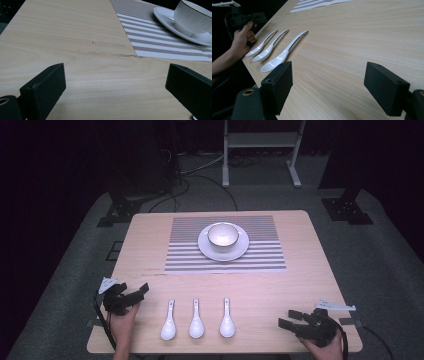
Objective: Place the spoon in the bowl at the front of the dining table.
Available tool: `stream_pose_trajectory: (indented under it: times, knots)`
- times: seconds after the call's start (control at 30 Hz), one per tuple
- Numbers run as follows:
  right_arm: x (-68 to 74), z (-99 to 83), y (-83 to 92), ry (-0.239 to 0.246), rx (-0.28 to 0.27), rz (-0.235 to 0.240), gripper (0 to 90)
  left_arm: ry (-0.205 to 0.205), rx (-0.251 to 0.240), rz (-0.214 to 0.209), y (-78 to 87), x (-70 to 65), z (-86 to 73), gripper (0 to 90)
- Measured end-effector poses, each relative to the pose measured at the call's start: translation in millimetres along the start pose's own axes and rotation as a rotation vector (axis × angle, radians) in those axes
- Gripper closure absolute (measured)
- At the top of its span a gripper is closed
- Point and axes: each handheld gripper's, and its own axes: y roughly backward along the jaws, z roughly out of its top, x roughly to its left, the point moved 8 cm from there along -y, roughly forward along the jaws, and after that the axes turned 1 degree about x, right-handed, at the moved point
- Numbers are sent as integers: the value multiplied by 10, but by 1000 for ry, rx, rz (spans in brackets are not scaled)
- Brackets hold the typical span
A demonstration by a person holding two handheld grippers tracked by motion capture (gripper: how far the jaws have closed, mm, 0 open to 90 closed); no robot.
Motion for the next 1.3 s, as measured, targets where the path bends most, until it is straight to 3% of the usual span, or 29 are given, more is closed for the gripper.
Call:
stream_pose_trajectory:
  times: [0.77,1.3]
  knots:
    - [281,184,-362,71,118,47,217,-9,1,9,-3,-4,-2,16]
    - [385,242,-586,58,176,72,217,-7,-1,2,0,-3,-1,16]
